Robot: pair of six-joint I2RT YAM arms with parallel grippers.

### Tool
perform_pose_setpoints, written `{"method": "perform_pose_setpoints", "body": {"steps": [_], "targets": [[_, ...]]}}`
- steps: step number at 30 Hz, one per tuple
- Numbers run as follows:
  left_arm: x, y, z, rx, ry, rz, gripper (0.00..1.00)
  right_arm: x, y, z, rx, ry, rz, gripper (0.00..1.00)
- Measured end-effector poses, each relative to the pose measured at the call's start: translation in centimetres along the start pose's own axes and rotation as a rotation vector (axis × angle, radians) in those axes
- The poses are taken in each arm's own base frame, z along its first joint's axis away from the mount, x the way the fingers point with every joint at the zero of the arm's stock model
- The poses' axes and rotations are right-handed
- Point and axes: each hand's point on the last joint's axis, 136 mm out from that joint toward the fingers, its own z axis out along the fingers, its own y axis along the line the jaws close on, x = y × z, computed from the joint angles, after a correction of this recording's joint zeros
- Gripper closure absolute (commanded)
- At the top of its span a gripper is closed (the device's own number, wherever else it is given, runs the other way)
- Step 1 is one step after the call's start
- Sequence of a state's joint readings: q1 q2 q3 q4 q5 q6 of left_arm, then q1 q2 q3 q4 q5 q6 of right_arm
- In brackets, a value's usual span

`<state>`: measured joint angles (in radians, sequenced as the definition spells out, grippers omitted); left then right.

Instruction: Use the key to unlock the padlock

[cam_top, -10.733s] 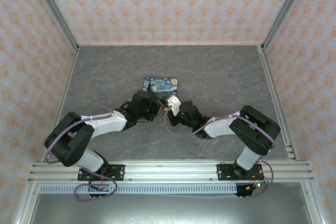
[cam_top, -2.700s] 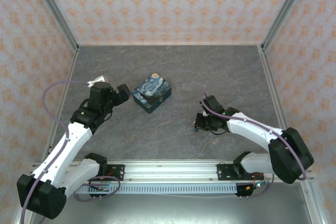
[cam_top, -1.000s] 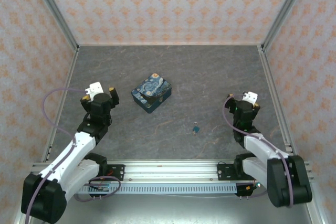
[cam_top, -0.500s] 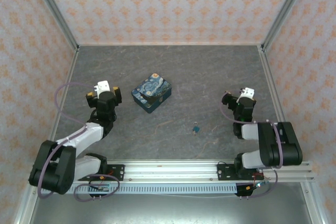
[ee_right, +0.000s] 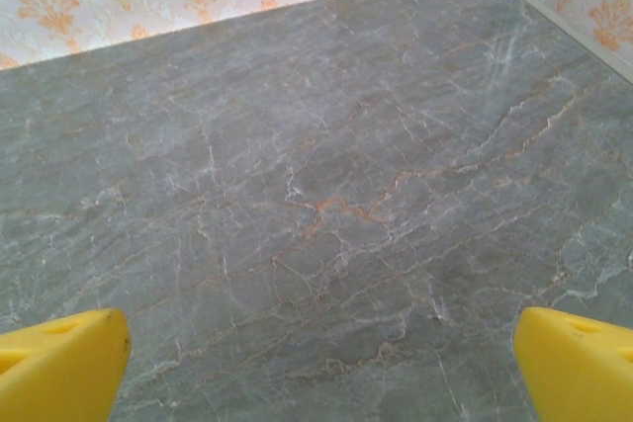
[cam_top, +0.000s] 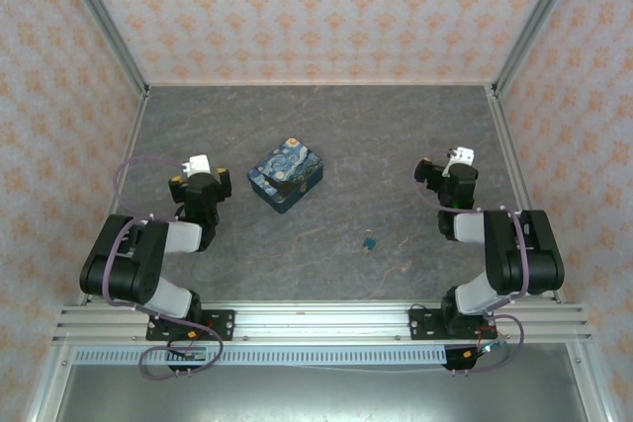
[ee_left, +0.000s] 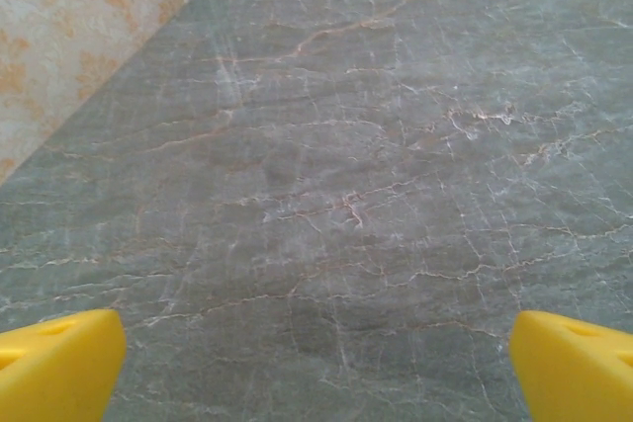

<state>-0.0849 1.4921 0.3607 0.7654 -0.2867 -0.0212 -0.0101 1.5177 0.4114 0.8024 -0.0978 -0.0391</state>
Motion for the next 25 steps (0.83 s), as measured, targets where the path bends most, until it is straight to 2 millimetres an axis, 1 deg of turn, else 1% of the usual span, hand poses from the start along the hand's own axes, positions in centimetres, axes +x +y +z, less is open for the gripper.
{"method": "perform_pose_setpoints", "body": {"steps": [5, 25], "targets": [[-1.4, -0.7, 0.4, 0.029, -0.027, -0.014, 0.0, 0.3, -0.1, 0.0, 0.002, 0.013, -0.001, 0.01], [-1.4, -1.1, 0.4, 0.046, -0.025, -0.014, 0.0, 0.6, -0.4, 0.0, 0.02, 0.025, -0.004, 0.01]]}}
